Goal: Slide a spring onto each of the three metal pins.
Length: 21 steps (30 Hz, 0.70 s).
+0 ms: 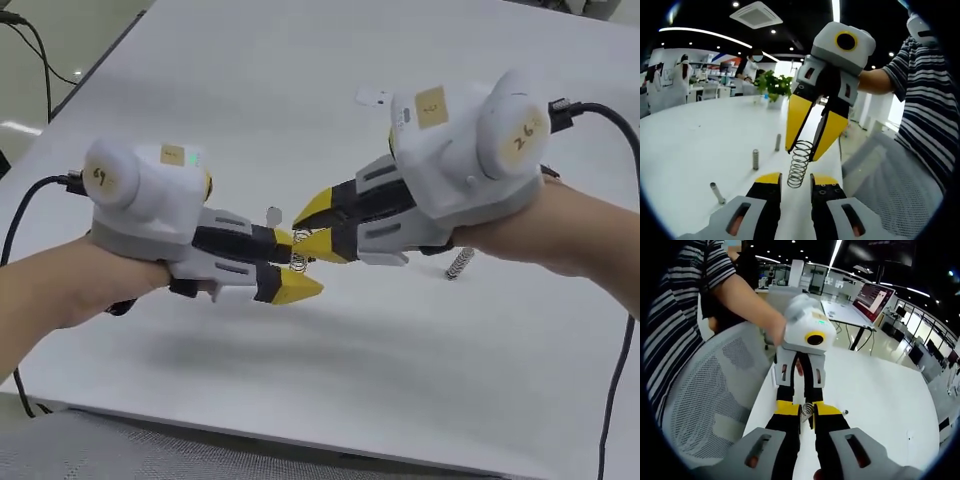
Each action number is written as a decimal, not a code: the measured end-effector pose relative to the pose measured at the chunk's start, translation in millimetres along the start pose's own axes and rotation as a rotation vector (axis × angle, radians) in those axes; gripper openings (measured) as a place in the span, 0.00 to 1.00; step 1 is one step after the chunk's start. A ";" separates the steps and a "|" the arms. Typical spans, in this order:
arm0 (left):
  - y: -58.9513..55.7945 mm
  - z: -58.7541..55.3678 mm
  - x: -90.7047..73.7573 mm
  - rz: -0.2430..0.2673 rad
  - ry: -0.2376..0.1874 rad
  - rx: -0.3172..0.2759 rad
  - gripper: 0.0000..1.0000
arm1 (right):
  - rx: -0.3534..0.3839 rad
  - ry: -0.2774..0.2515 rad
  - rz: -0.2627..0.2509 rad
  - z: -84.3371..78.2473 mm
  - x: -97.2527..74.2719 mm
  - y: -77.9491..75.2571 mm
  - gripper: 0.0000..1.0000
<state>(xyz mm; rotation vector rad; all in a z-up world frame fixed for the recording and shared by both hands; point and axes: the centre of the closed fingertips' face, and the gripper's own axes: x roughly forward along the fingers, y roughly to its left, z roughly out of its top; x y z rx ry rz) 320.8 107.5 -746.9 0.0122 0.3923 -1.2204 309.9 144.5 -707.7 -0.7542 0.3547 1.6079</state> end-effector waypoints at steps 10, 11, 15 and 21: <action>12.8 -7.6 -18.8 0.064 0.000 -0.017 0.25 | 0.003 0.006 -0.022 -4.1 -0.1 -6.9 0.07; 13.8 -8.2 -20.7 0.069 0.000 -0.017 0.25 | 0.004 0.006 -0.028 -4.9 -0.6 -8.4 0.07; 19.6 -10.5 -29.7 0.100 -0.004 -0.021 0.31 | 0.021 0.008 -0.048 -9.2 -2.3 -13.6 0.07; 27.1 -9.9 -46.6 0.148 -0.038 -0.027 0.41 | 0.031 0.015 -0.066 -14.1 -3.5 -18.1 0.07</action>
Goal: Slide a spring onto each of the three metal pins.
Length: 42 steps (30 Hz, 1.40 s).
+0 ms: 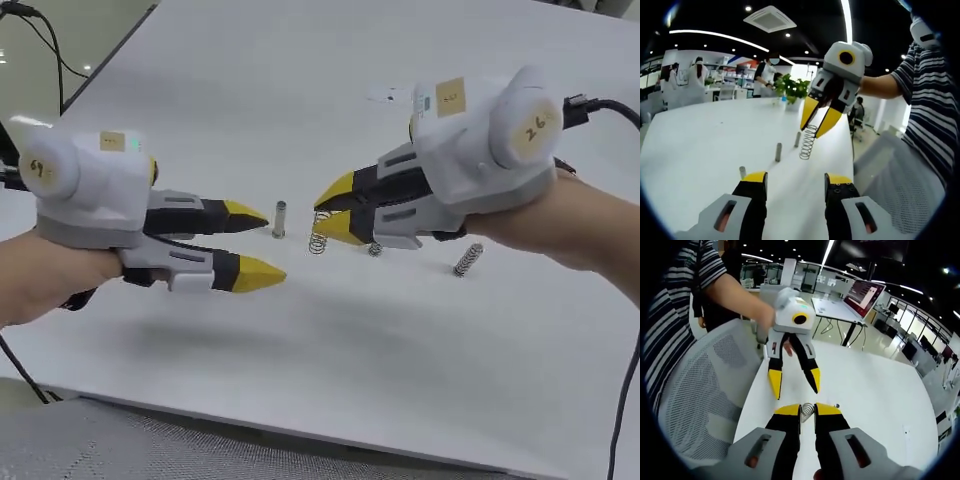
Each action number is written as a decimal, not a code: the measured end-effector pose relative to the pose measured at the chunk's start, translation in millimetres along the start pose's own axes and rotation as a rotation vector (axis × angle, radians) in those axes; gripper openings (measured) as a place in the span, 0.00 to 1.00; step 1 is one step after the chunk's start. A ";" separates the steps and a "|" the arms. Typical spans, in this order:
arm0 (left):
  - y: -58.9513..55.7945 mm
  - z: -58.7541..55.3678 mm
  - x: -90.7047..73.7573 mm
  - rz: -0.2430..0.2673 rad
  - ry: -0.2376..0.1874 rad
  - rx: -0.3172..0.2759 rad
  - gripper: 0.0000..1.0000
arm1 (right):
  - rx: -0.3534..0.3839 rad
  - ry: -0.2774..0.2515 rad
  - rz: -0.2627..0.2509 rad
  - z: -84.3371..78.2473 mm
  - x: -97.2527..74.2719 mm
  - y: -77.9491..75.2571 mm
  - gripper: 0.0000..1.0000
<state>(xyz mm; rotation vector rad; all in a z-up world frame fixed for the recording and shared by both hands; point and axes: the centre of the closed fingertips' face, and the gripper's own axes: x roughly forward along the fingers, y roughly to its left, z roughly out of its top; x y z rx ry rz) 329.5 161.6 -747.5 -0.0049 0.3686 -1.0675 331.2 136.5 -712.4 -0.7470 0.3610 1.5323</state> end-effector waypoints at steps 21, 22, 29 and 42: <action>26.0 -12.3 -29.6 0.129 -0.026 -0.034 0.90 | 0.013 0.017 -0.040 -9.5 3.1 -11.1 0.07; 28.7 -13.6 -30.7 0.143 -0.025 -0.033 0.93 | 0.010 0.018 -0.042 -9.4 4.1 -12.1 0.07; 35.1 -15.1 -34.2 0.171 -0.034 -0.040 0.98 | 0.011 0.022 -0.056 -9.7 13.0 -20.7 0.07; 37.2 -13.9 -35.0 0.171 -0.049 -0.050 0.98 | 0.024 0.024 -0.080 -0.5 31.6 -52.3 0.07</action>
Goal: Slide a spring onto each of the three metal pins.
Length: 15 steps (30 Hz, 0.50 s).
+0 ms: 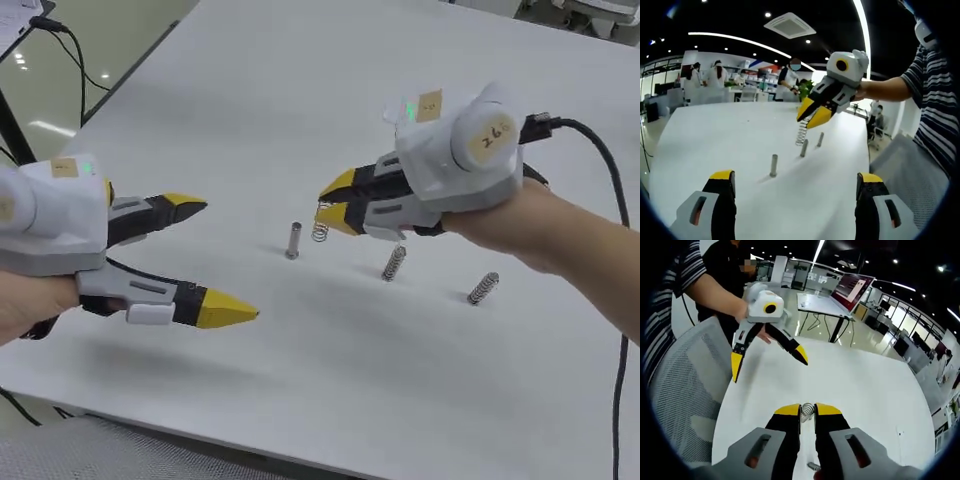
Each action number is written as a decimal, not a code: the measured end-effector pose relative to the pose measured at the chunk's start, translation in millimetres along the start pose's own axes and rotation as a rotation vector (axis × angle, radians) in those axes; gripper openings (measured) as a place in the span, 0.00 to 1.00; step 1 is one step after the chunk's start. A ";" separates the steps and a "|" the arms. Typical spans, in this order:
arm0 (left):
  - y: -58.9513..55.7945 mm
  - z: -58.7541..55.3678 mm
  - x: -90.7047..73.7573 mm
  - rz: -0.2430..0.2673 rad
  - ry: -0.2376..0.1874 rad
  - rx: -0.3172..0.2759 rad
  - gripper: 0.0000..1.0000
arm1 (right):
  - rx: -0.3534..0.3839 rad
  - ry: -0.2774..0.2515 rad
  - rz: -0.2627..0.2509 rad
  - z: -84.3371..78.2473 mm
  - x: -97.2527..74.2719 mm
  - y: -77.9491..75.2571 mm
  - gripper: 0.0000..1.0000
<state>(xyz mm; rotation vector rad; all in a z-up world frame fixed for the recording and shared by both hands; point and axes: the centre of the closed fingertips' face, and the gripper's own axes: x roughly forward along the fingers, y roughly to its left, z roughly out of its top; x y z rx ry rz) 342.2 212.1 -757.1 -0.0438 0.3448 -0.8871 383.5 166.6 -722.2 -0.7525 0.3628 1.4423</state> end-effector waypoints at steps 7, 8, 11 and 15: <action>-0.6 1.7 0.3 0.001 -0.007 -0.004 0.98 | 0.024 -0.008 -0.018 6.3 12.2 -14.4 0.07; -0.8 1.7 0.4 0.001 -0.008 -0.004 0.98 | 0.033 -0.008 -0.020 6.3 14.9 -16.0 0.07; -0.6 1.2 0.8 0.001 -0.008 -0.004 0.98 | 0.039 -0.001 -0.023 4.8 21.7 -18.3 0.07; -0.1 0.9 0.6 0.002 -0.007 -0.005 0.98 | 0.053 0.010 -0.025 0.2 29.7 -19.4 0.07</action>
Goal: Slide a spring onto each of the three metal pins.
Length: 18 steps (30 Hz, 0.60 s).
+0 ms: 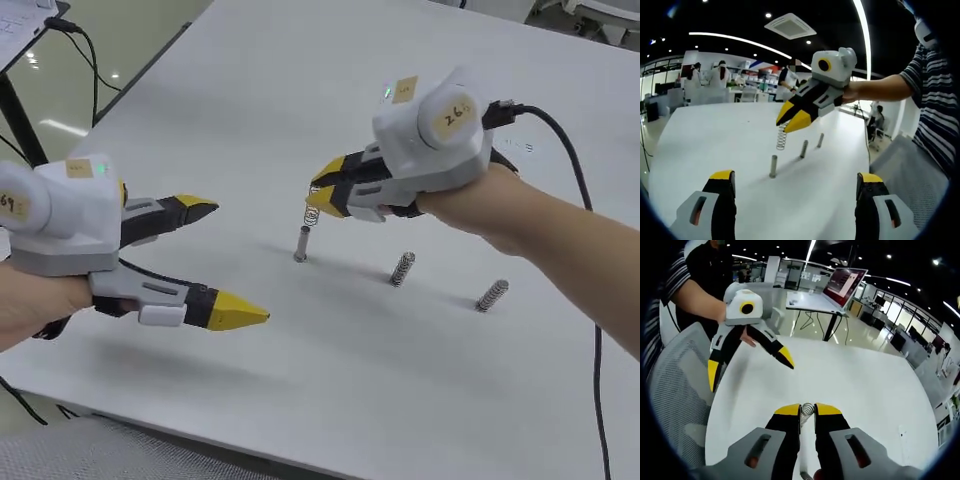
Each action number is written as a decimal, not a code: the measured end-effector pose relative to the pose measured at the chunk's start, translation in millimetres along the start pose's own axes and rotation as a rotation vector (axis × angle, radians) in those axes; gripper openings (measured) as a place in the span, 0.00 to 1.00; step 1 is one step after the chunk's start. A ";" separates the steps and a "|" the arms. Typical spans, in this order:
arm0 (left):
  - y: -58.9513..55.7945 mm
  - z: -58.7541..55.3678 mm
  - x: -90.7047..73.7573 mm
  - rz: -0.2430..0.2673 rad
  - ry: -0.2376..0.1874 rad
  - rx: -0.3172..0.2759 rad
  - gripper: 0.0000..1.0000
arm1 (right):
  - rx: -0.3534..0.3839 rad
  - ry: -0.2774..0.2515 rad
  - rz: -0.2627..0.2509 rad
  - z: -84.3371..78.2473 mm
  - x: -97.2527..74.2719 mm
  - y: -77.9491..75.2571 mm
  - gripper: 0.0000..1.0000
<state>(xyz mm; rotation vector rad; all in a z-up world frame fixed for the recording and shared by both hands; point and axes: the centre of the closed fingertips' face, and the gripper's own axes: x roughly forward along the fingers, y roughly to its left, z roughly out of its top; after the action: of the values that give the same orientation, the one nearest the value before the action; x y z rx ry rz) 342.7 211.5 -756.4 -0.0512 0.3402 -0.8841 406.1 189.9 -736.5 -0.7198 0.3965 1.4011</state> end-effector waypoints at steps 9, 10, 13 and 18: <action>1.8 0.1 -1.8 0.004 -0.003 -0.005 0.98 | 0.043 0.019 -0.017 -13.8 13.5 -9.3 0.07; 2.2 0.1 -1.9 0.005 -0.003 -0.004 0.98 | 0.046 0.017 -0.016 -13.7 13.8 -8.9 0.07; 2.7 0.4 -2.2 0.006 -0.006 -0.007 0.98 | 0.046 0.021 -0.012 -15.5 16.5 -7.0 0.07; 3.1 -0.6 -2.6 0.007 -0.004 -0.010 0.97 | 0.048 0.031 -0.008 -18.8 20.8 -6.9 0.07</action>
<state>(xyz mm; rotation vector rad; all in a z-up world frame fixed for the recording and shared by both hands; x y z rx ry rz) 343.3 215.5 -756.8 -0.0608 0.3413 -0.8754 418.9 192.9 -762.1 -0.7034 0.4497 1.3700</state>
